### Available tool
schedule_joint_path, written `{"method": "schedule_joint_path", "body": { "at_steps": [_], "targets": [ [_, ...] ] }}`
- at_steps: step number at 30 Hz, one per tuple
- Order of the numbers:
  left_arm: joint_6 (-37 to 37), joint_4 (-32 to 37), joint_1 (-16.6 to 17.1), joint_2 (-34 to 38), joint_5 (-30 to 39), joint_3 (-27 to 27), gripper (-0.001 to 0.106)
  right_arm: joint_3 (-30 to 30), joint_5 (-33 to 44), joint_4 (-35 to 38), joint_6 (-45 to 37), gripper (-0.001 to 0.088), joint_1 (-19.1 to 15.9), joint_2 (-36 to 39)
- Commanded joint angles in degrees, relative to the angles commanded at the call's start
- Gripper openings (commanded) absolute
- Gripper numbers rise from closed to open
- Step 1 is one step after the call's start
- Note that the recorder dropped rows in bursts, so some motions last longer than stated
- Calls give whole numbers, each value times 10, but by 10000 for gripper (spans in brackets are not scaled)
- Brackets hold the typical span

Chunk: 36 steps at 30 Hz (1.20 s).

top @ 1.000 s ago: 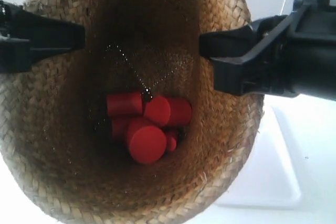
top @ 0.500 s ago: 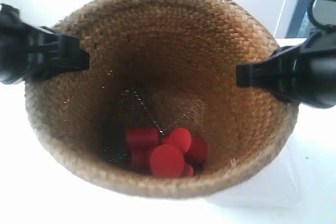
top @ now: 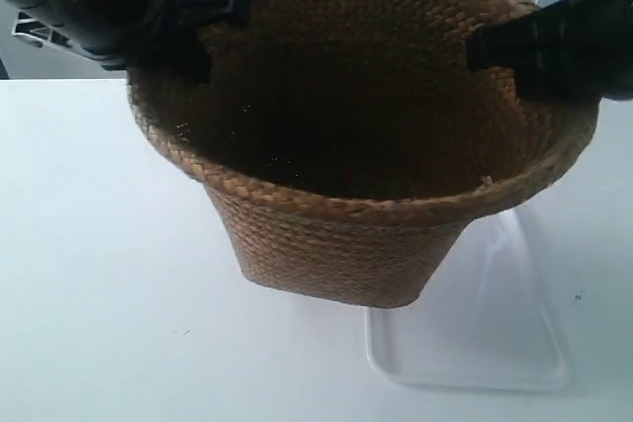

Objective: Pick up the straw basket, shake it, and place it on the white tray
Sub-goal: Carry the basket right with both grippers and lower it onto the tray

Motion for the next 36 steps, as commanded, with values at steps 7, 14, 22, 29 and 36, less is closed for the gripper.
{"method": "schedule_joint_path", "body": {
  "at_steps": [7,14,22,29,36],
  "targets": [
    [-8,53,-108,89,-6,-78,0,-30,31,64,-113,0,-121,47],
    [-27,39,-122,152,-43,-87,0,-27,43,104,-187,0,-182,66],
    [-21,51,-122,158,-50,-87,0,-27,31,129,-205,50,-191,89],
    [9,27,-122,165,-52,-87,73,-27,29,138,-211,305,-191,106],
    [18,28,-122,165,-52,-87,546,-27,3,138,-209,557,-191,105]
  ]
}}
